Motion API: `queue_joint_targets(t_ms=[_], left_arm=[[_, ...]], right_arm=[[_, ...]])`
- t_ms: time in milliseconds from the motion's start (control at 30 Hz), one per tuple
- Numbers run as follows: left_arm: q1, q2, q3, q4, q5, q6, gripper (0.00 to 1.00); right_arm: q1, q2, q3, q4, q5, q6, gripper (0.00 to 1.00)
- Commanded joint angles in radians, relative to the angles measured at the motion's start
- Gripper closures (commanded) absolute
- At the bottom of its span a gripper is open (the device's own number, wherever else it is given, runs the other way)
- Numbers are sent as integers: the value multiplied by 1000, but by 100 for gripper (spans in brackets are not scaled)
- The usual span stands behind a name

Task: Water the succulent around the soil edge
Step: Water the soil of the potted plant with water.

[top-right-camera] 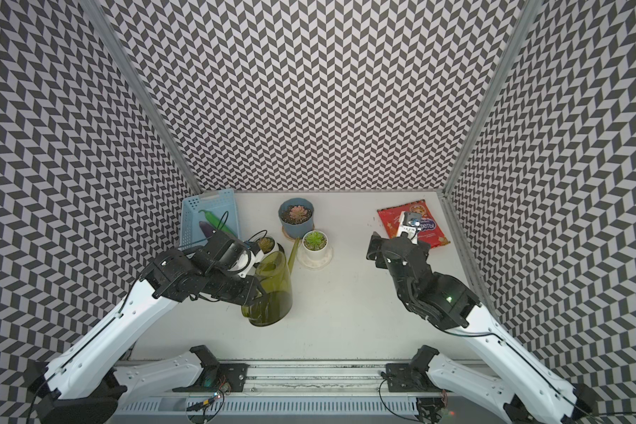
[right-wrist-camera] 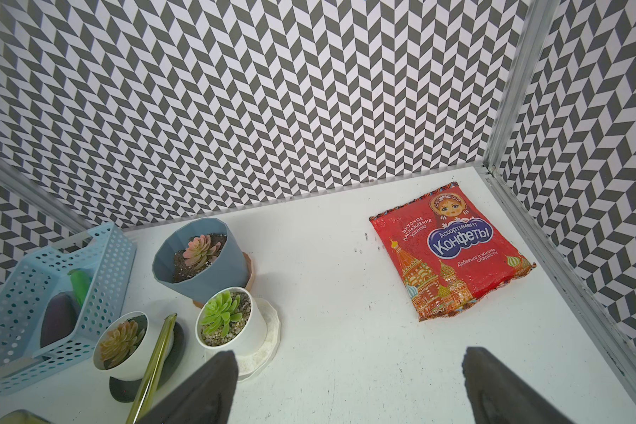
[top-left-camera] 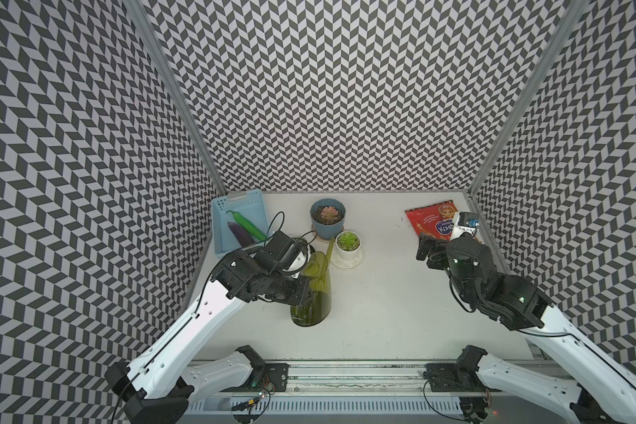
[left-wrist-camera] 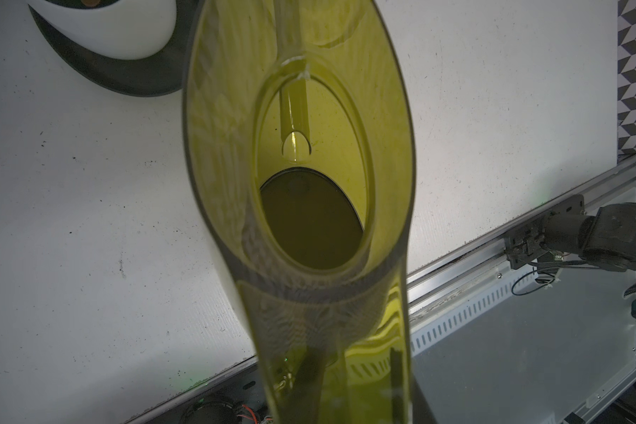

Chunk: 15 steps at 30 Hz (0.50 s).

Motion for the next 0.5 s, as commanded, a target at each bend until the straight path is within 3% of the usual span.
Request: queue_joint_targets(t_ms=[0, 467], left_arm=[[2, 3, -1, 20, 23, 43, 100], [2, 31, -28, 22, 38, 88, 100]], right_arm=[[-2, -15, -9, 46, -1, 1, 0], [-2, -2, -22, 47, -9, 11, 0]])
